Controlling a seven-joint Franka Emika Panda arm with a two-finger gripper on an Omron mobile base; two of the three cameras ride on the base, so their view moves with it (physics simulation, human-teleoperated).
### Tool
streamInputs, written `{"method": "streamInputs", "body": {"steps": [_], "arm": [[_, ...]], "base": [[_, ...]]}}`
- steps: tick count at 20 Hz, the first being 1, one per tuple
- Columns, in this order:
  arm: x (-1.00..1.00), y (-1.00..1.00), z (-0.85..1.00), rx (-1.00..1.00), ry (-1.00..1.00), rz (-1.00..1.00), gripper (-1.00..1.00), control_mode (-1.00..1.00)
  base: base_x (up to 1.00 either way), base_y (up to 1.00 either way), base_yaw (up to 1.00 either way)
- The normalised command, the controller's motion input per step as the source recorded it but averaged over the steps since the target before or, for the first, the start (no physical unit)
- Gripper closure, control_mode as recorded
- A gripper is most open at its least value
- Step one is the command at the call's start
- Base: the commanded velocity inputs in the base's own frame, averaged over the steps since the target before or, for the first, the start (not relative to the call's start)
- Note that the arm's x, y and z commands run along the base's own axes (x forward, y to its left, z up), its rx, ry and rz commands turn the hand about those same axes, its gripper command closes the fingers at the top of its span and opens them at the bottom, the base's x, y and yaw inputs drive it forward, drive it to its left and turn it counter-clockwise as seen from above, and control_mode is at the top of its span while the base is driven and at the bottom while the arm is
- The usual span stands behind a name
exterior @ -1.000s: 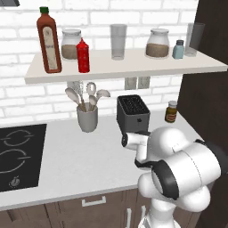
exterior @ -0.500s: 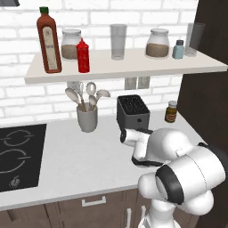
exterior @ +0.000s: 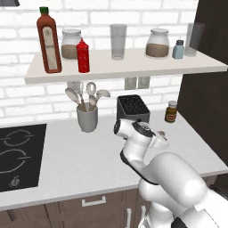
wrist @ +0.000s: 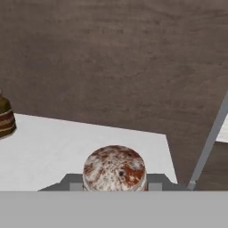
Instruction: Put the shaker and condiment bottle from the counter next to their counterparts in the cabinet.
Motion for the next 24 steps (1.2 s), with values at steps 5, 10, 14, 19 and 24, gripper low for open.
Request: {"method": "streamInputs", "body": {"steps": [5,10,14,19,24], "arm": [[-0.25,0.05,0.96,-0.01,0.00,0.00,1.00,-1.00],[-0.27,0.05,0.96,-0.03,0.00,0.01,1.00,-1.00],[-0.19,0.01,0.97,-0.01,0.00,0.05,1.00,-1.00],[-0.04,0.00,0.96,0.00,0.00,0.09,1.00,-1.00],[0.00,0.00,0.97,0.00,0.00,0.12,1.00,-1.00]], "base": [[0.00,0.00,0.00],[0.00,0.00,0.00],[0.00,0.00,0.00],[0.00,0.00,0.00],[0.00,0.00,0.00]]}}
